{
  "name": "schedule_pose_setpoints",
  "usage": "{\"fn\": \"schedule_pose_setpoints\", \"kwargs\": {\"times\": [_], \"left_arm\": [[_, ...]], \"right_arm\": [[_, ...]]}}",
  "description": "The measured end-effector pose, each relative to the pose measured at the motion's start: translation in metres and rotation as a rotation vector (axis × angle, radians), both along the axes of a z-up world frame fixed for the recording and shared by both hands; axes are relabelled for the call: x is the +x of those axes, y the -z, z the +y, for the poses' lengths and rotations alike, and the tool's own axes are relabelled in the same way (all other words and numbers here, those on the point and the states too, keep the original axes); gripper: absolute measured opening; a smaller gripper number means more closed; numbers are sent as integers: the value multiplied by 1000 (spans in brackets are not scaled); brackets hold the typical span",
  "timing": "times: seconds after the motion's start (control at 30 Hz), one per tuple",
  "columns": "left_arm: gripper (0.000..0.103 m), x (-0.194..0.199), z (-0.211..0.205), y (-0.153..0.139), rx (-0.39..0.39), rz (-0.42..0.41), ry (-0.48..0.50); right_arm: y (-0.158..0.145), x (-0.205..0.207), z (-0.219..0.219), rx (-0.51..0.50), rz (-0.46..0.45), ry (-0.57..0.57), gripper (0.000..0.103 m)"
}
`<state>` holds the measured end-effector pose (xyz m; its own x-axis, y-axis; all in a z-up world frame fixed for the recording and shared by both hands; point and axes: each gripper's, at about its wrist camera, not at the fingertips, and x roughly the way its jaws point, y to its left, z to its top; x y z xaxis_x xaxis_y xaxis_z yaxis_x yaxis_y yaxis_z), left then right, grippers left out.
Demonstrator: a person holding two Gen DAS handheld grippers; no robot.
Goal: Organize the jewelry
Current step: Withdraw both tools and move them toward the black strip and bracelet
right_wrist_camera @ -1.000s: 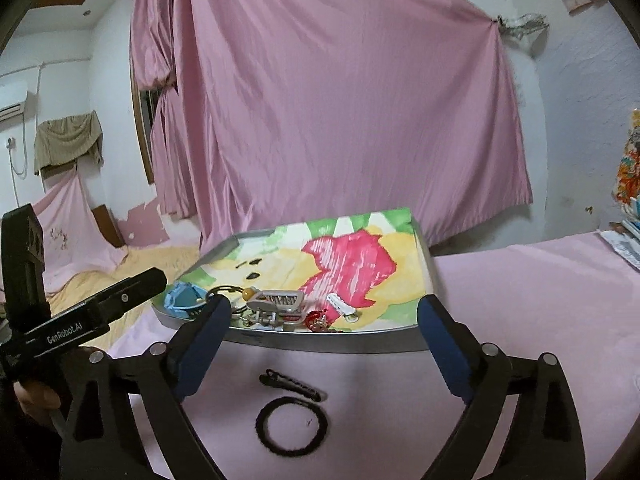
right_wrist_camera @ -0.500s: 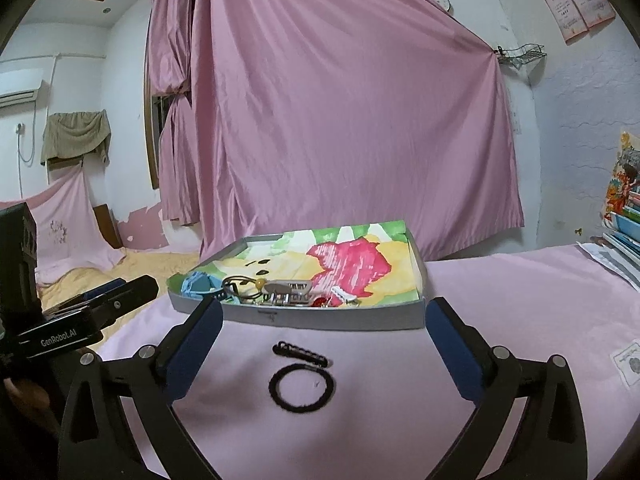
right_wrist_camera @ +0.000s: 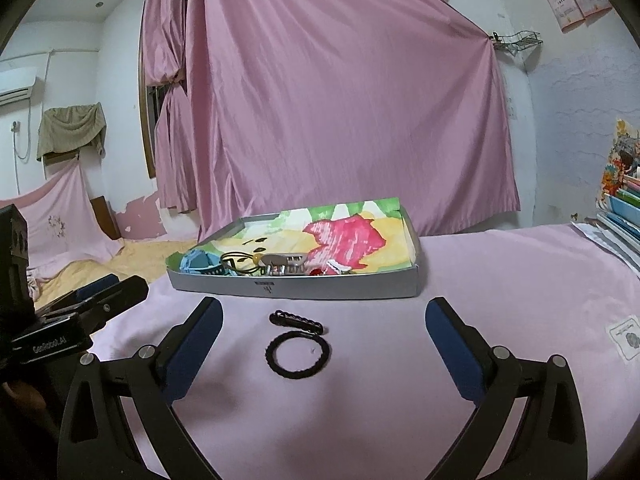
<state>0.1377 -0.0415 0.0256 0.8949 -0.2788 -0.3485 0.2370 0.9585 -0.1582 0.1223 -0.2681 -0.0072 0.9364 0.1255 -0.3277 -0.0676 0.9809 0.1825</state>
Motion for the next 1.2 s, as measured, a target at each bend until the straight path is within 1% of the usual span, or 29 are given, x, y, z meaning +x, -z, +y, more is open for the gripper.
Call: {"fn": "schedule_pose_setpoints", "kwargs": {"times": [0.1,0.2,0.33,0.5,0.67,0.83,0.9,1.13,1.2], "left_arm": [[102,0,-2,1,8,6,3],[102,4,-4,1,26,22,4],[102,18,-7,3,46,89,22],[102,38,-15,7,94,182,42],[102,54,-25,13,158,251,49],[102,72,-34,21,192,340,64],[102,77,-37,22,207,363,71],[102,90,-49,24,252,389,106],[102,93,-52,24,257,394,116]], "right_arm": [[2,3,-2,1,15,12,100],[4,10,-3,-17,57,27,100],[8,24,-5,-40,141,37,100],[16,46,-4,-92,273,10,100],[20,64,0,-135,358,-27,100],[24,84,6,-196,431,-53,100],[26,91,7,-223,455,-61,100],[34,109,16,-319,528,-79,100],[33,111,16,-320,533,-86,99]]}}
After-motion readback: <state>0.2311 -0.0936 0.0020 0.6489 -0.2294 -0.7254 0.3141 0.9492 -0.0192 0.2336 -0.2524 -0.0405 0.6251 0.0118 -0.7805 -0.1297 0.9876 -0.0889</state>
